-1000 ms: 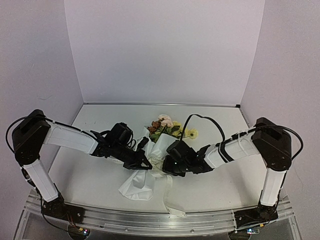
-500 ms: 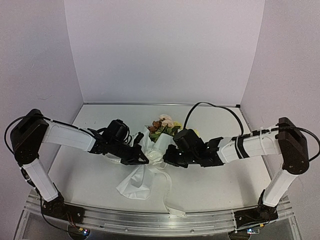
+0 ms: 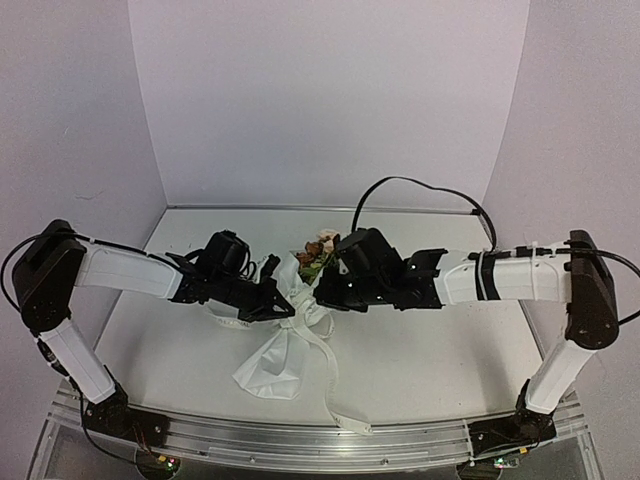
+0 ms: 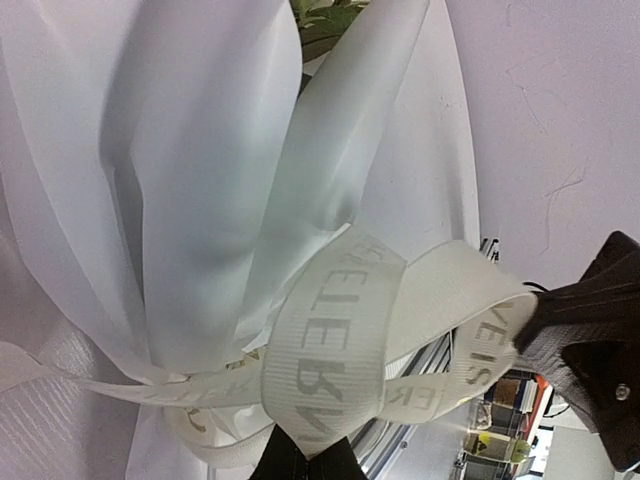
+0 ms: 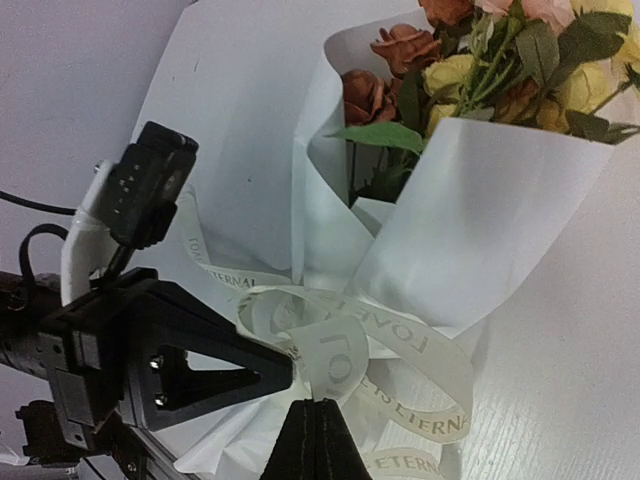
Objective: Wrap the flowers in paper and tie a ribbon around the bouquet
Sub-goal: Cross the ribbon over the folded bouquet.
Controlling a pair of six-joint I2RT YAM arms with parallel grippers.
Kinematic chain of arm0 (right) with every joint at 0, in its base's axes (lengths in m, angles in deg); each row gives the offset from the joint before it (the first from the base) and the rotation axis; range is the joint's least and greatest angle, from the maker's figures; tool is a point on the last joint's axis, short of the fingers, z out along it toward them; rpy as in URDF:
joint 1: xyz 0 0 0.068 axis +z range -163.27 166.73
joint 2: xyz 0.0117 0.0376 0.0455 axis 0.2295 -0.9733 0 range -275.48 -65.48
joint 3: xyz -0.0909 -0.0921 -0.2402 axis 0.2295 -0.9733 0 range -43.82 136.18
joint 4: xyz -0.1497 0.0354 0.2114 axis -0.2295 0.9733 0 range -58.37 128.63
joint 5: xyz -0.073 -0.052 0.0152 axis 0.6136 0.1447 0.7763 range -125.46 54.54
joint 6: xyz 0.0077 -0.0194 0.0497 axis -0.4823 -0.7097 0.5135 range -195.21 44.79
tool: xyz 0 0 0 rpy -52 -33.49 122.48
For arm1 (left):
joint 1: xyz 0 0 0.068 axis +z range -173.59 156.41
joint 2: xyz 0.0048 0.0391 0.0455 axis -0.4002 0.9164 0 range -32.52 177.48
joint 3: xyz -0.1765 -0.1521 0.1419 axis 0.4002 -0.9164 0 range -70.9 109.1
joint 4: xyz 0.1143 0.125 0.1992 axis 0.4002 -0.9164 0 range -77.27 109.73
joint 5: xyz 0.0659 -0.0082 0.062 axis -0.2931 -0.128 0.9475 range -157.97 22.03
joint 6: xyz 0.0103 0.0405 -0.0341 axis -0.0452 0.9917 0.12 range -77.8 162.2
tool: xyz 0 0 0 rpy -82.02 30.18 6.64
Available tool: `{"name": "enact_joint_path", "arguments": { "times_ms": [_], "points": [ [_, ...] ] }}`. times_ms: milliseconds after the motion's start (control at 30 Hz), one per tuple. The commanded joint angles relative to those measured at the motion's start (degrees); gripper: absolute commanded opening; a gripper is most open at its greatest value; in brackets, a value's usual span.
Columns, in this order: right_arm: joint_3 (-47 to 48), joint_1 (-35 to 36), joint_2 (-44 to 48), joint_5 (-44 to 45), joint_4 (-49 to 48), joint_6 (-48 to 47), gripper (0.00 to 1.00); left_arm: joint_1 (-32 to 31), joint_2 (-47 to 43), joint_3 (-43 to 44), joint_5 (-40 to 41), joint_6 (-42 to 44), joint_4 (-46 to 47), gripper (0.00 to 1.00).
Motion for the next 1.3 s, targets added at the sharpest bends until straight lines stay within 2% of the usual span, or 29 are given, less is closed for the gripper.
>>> {"name": "enact_joint_path", "arguments": {
  "times_ms": [0, 167, 233, 333, 633, 767, 1000, 1267],
  "points": [
    [5.9, 0.2, -1.6, 2.1, 4.6, -5.3, 0.00, 0.5, -3.9, -0.9, -1.6, -2.4, 1.4, 0.02],
    [11.3, 0.0, -5.2, 0.2, 5.8, -8.7, 0.00, 0.5, -7.0, -4.1, -1.8, -4.0, 3.1, 0.10],
    [13.5, 0.0, -6.9, -0.6, 6.3, -9.8, 0.00, 0.5, -8.3, -5.4, -1.6, -4.1, 3.6, 0.16],
    [15.6, -0.2, -8.7, -2.2, 6.8, -10.2, 0.00, 0.5, -10.0, -6.4, -1.2, -3.4, 4.0, 0.31],
    [18.2, -0.7, -10.3, -5.5, 6.8, -8.7, 0.00, 0.5, -20.6, -7.3, 7.3, 2.5, 0.5, 0.50],
    [18.7, -0.8, -10.0, -6.5, 6.6, -8.2, 0.00, 0.5, -19.3, -3.7, 10.3, 8.7, -4.8, 0.52],
    [19.4, -1.4, -10.4, -8.8, 6.0, -6.4, 0.00, 0.5, -14.5, 0.4, 9.2, 18.4, -4.6, 0.56],
    [19.2, -2.9, -11.1, -12.7, 3.6, -2.9, 0.00, 0.5, -9.7, 1.3, 11.5, 21.3, -2.6, 0.60]
  ]
}}
